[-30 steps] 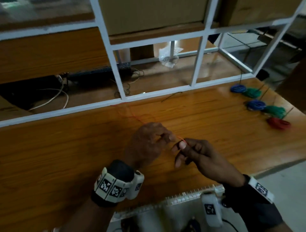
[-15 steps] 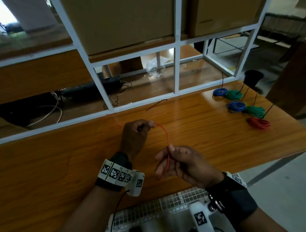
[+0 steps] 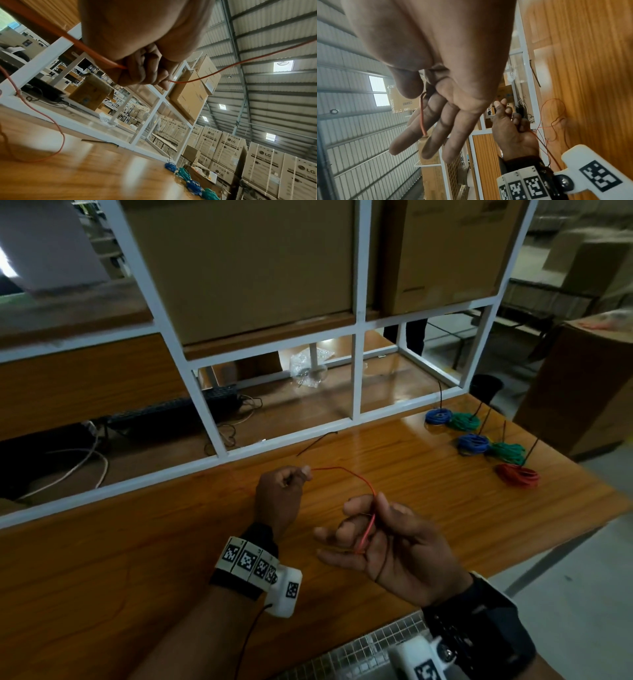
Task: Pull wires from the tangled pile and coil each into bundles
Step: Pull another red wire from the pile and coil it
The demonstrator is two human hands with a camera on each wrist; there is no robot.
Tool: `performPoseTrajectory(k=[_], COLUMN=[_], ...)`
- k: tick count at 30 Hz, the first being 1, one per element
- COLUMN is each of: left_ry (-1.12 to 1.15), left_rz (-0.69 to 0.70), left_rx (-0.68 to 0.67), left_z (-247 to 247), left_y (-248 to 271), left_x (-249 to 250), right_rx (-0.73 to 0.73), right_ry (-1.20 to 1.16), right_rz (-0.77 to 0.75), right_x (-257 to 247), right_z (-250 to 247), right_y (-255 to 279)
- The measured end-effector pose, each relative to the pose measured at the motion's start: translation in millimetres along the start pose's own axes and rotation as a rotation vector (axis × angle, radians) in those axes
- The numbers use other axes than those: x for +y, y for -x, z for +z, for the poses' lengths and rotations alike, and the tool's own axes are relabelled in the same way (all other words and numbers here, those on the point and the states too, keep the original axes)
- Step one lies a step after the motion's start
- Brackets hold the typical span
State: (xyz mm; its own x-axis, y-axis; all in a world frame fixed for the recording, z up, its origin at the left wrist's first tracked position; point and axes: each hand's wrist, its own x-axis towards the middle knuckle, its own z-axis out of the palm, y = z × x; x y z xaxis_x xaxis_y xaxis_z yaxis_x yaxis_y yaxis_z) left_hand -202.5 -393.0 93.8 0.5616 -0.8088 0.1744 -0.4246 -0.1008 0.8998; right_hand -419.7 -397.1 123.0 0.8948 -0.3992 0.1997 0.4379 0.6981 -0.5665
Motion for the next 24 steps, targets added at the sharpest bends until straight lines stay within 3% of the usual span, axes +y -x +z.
performPoseTrajectory(k=[3,7,10,13,15,18,19,21,24], left_ry=[0.002,-0.068,-0.161,0.011,0.011,-0.008,0.006,0.004,-0.136], left_rz=[-0.052,-0.109,-0.070,-0.092,-0.141,-0.132,-0.159,-0.184,-0.108], left_rx=[-0.038,-0.258,-0.225,-0.230,-0.290,-0.356,-0.360,-0.353,-0.345], left_z=[0,4,3,-1,-8,-20,-25,-35,-55], left_y=[-3,-3,13,28,38,51,55,57,52], left_x=[-15,-42,-45,-42,-37,-33,-31,-34,-36], right_rx=[0.015,0.051,0.073,0.101,0.182,0.365,0.387,0.365,0.222], right_ry=[0.042,0.059,0.079,0.208,0.467,1.146,1.341,1.560,1.721], right_rz=[-0.021,-0.120,-0.165,-0.223,-0.331,-0.525,-0.527,-0.366,0.022], right_x=[3,2,0,-5,-13,-20,-20,-13,2], right_z=[5,12,12,10,3,-28,-42,-70,-96], right_y=[-7,-25,-38,-49,-60,-73,-75,-72,-63])
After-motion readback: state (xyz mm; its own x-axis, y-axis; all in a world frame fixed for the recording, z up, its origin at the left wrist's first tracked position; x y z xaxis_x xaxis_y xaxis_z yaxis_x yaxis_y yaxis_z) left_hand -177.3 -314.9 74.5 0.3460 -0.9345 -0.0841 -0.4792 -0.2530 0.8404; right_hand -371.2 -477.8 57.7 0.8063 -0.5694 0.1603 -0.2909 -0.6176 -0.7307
